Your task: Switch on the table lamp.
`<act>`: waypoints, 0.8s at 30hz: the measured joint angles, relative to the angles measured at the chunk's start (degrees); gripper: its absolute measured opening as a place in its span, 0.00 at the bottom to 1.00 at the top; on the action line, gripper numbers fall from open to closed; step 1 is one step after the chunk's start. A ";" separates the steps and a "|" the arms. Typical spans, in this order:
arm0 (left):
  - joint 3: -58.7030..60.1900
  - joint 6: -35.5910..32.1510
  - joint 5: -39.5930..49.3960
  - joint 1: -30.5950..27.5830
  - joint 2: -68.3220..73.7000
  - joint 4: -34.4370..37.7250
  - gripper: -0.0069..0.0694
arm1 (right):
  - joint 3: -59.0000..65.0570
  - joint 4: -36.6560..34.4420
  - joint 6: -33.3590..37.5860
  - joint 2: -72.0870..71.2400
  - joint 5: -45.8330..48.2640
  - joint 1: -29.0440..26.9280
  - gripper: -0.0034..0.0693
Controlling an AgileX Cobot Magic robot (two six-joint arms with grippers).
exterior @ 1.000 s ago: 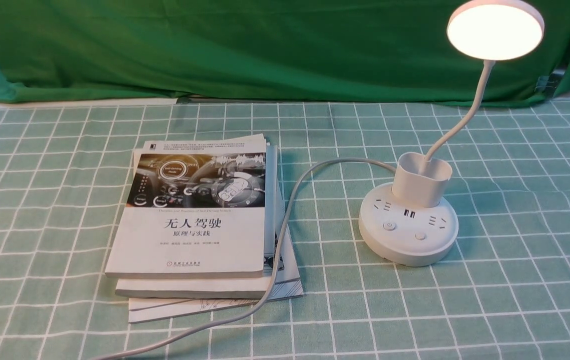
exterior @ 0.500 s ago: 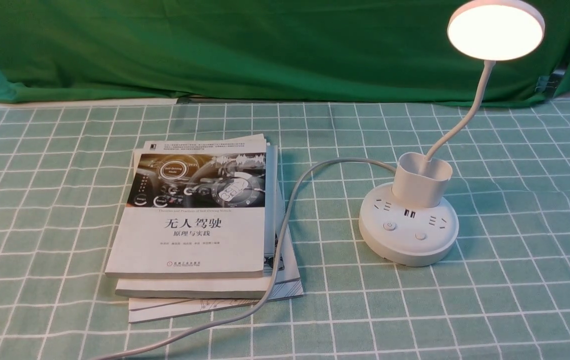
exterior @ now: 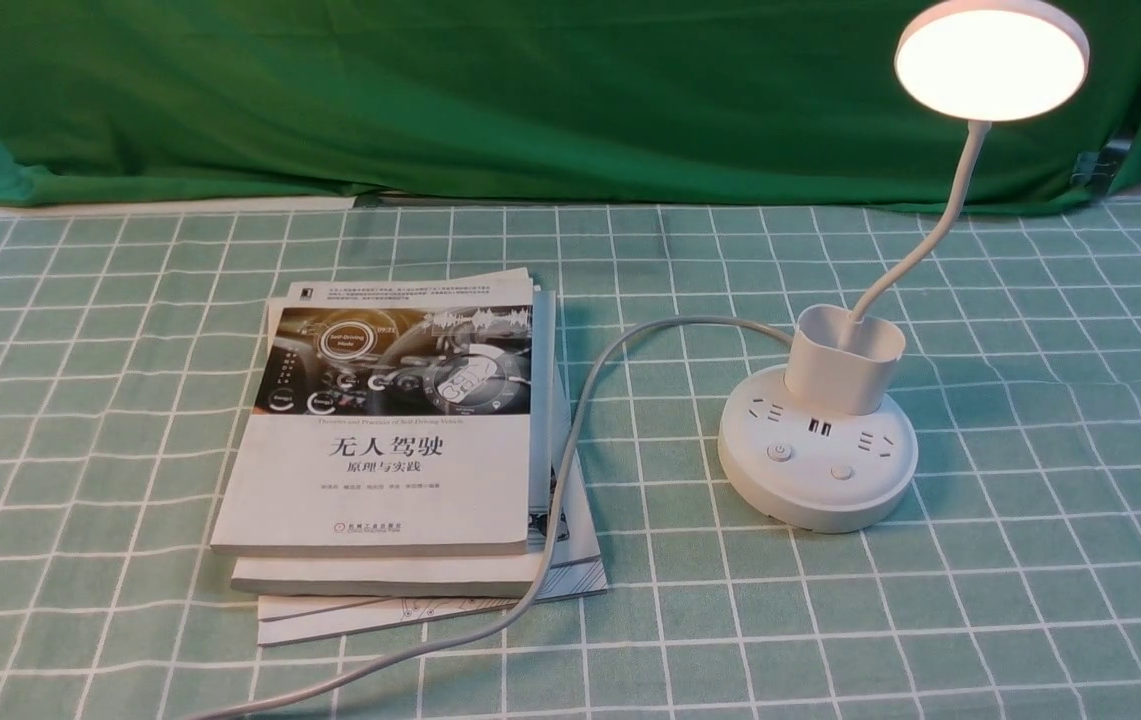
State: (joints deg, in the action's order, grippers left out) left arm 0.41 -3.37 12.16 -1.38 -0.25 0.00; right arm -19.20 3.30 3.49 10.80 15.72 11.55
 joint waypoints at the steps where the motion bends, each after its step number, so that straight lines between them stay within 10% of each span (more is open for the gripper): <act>1: 0.00 0.00 0.00 0.00 0.00 0.33 0.12 | 4.64 0.12 -5.06 -2.55 -1.40 -2.04 0.33; 24: 0.00 0.00 0.01 0.00 0.00 0.00 0.12 | 19.81 0.48 -14.51 -10.68 -2.86 -10.33 0.37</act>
State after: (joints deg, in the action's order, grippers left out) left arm 0.41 -3.37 12.17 -1.38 -0.25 0.00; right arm 0.61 3.78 -11.01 0.12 12.86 1.22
